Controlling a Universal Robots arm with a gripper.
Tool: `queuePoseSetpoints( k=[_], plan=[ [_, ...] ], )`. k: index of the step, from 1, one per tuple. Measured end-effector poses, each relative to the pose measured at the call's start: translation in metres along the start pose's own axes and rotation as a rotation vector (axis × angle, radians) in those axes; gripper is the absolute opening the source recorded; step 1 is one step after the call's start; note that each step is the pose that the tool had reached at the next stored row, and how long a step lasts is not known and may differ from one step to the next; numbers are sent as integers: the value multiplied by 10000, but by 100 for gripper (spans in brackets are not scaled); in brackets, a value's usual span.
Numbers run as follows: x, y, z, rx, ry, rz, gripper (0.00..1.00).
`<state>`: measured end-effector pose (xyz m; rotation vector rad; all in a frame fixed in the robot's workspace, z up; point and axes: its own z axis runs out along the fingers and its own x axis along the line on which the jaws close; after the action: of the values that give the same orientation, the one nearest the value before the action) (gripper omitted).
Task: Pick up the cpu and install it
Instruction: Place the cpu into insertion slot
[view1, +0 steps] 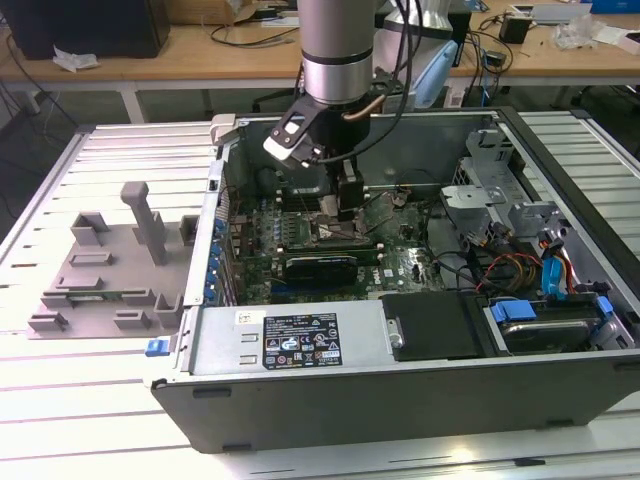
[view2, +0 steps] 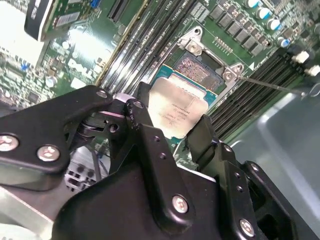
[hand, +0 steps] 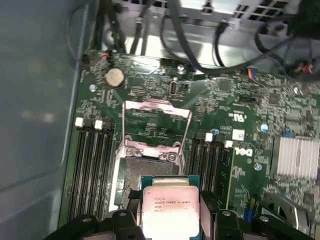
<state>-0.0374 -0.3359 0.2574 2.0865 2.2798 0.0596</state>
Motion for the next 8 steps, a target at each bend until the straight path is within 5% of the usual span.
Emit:
queuePoseSetpoints(
  k=[3,8],
  plan=[
    [0,0,5,9,-43,647,55],
    [15,-1,41,8,-42,658,55]
  ],
)
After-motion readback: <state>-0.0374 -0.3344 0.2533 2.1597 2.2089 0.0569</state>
